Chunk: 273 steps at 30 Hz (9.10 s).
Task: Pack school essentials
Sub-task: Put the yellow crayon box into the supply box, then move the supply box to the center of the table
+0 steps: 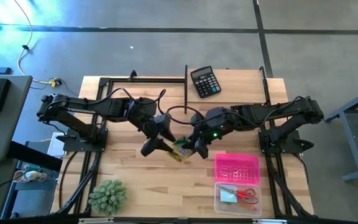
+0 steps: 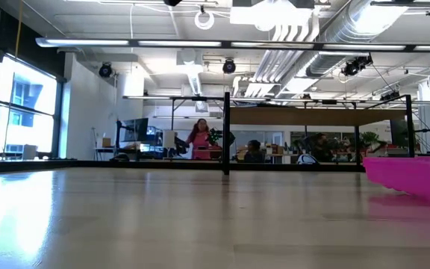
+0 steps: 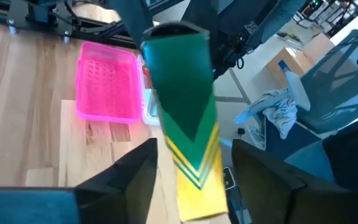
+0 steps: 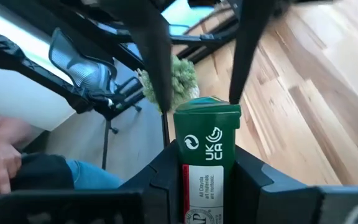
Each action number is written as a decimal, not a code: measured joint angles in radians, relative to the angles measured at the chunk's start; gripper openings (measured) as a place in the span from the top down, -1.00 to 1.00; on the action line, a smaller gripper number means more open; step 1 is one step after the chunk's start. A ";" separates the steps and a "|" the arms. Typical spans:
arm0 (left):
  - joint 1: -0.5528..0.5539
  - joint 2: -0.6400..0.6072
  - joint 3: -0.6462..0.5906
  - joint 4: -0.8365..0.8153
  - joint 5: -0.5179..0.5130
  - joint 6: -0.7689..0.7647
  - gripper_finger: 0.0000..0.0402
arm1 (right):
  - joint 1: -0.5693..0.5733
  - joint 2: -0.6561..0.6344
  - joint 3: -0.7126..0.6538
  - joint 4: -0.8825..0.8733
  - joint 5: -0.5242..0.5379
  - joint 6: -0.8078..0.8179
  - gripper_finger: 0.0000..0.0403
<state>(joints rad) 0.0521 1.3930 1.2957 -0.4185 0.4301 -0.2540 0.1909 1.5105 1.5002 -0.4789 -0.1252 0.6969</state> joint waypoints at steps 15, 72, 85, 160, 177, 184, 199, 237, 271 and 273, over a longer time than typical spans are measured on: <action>0.035 0.000 0.000 -0.006 0.001 0.099 -0.08 | 0.052 -0.130 -0.001 -0.347 0.173 0.115 0.59; 0.059 0.032 0.000 0.048 -0.491 0.222 -0.08 | 0.561 -0.201 -0.011 -0.773 0.436 0.697 0.59; 0.068 0.032 0.000 0.074 -0.491 0.192 -0.08 | 0.740 -0.176 -0.044 -0.850 0.551 0.932 0.59; 0.067 0.034 0.000 0.079 -0.522 0.082 -0.08 | 0.911 -0.211 -0.916 0.471 0.651 1.215 0.59; 0.067 0.034 0.000 0.079 -0.523 0.074 -0.08 | 0.909 -0.212 -0.916 0.436 0.639 1.260 0.42; 0.067 0.034 0.000 0.079 -0.523 0.070 -0.08 | 0.909 -0.212 -0.915 0.410 0.638 1.264 0.06; 0.067 0.034 0.000 0.079 -0.523 0.070 -0.08 | 0.925 -0.229 -0.915 0.408 0.645 1.346 -0.02; 0.079 0.031 0.000 0.077 -0.530 0.006 -0.07 | 0.586 -0.263 -0.827 0.043 0.307 1.075 -0.02; 0.152 -0.188 0.000 -0.068 -0.531 0.098 -0.05 | 0.326 0.000 -0.826 0.331 0.173 1.080 0.03; 0.152 -0.188 0.000 -0.076 -0.531 0.101 -0.05 | 0.323 0.013 -0.826 0.329 0.170 1.083 0.10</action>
<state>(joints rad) 0.2043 1.2045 1.2953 -0.4943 -0.1009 -0.1532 0.5141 1.5238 0.6739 -0.1497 0.0447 1.7802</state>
